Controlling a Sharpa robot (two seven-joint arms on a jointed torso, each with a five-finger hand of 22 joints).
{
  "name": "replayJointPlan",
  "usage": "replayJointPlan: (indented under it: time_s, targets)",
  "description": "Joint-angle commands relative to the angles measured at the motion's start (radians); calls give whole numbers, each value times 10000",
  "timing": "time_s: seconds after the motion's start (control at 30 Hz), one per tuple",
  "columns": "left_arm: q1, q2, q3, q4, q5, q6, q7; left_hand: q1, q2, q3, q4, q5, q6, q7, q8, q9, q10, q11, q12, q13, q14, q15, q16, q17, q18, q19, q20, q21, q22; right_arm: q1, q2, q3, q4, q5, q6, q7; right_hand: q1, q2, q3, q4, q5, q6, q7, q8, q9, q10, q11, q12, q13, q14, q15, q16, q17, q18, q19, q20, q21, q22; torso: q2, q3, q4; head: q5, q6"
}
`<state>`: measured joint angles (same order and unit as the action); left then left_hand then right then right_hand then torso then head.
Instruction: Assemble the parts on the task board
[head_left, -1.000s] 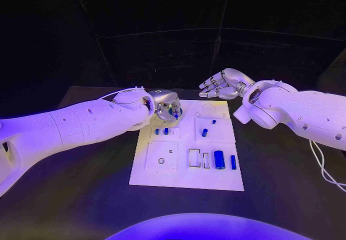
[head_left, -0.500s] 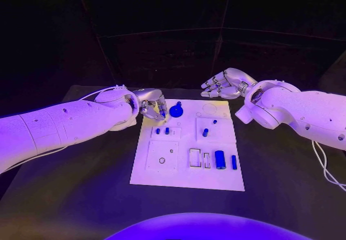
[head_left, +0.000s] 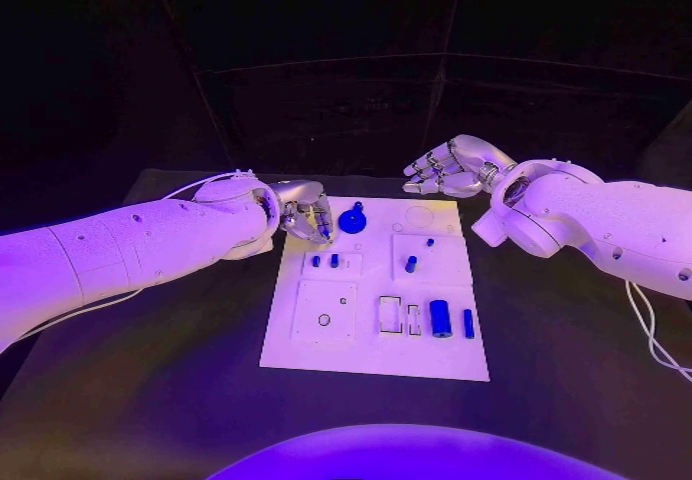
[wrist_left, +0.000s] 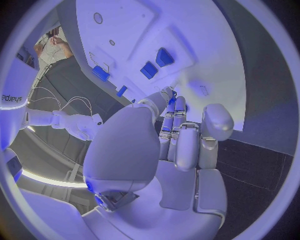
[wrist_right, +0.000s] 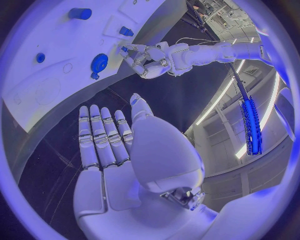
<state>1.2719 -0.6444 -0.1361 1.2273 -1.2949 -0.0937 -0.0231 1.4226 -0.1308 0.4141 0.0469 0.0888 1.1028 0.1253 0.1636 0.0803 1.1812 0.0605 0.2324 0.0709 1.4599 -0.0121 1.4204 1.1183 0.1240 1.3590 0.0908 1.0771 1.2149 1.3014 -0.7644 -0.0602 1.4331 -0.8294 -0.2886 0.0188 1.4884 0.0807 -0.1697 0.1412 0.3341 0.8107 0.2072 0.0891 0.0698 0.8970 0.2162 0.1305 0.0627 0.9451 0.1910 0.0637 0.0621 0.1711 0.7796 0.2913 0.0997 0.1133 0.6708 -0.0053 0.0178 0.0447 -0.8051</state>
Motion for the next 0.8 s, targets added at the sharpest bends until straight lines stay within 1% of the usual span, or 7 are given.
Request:
replayJointPlan:
  time_s: [0.03,0.23,0.6,0.73,0.8]
  targets:
    - [6,61,5,-85,77,209,-92,-111,-13,70,6,-17,60,5,-41,8,79,15,-61,9,35,-12,-6,-16,-125,44,9,-31,-9,22,1,5,20,-12,44,78,84,6,-13,-62,-9,85,582,-39,-12,30,9,-25,-6,-41,-41,-7,-2,1,60,-25,-60,-14,2,10,-2,0,-9]
    - [-8,146,3,-181,77,287,-124,-117,-27,74,-1,-18,50,9,-55,6,79,17,-76,10,28,-13,-15,-39,-122,38,8,-42,-12,22,-1,5,31,-12,34,74,84,6,-13,-62,-9,85,582,-39,-12,30,9,-25,-6,-41,-41,-7,-2,1,60,-25,-60,-14,-3,5,7,-32,-23]
    - [-20,311,2,-209,59,384,-150,-119,-33,77,-5,-18,47,10,-61,5,80,18,-84,11,28,-12,-13,-34,-120,33,8,-52,-18,22,24,5,27,-12,64,73,72,9,-12,-76,-11,101,587,-43,-13,37,10,-31,-6,-30,-43,-3,-1,1,67,-25,-67,-22,0,-2,2,-33,-38]
    - [-23,347,1,-231,-116,466,-279,-141,-71,74,-15,-26,26,19,-89,1,70,28,-119,13,16,-8,-25,-65,-117,20,9,-73,-25,22,26,5,26,-12,69,75,72,9,-12,-76,-11,101,587,-43,-13,37,10,-31,-6,-30,-43,-3,-1,1,67,-25,-67,-22,5,-3,10,-83,-44]
    - [-23,363,1,-243,-165,522,-350,-159,-88,69,-15,-34,16,23,-103,-1,65,34,-138,14,11,-4,-31,-80,-118,16,11,-78,-24,22,31,5,24,-12,73,77,72,9,-12,-76,-11,101,587,-43,-13,37,10,-31,-6,-30,-43,-3,-1,1,67,-25,-67,-22,5,-4,13,-77,-38]
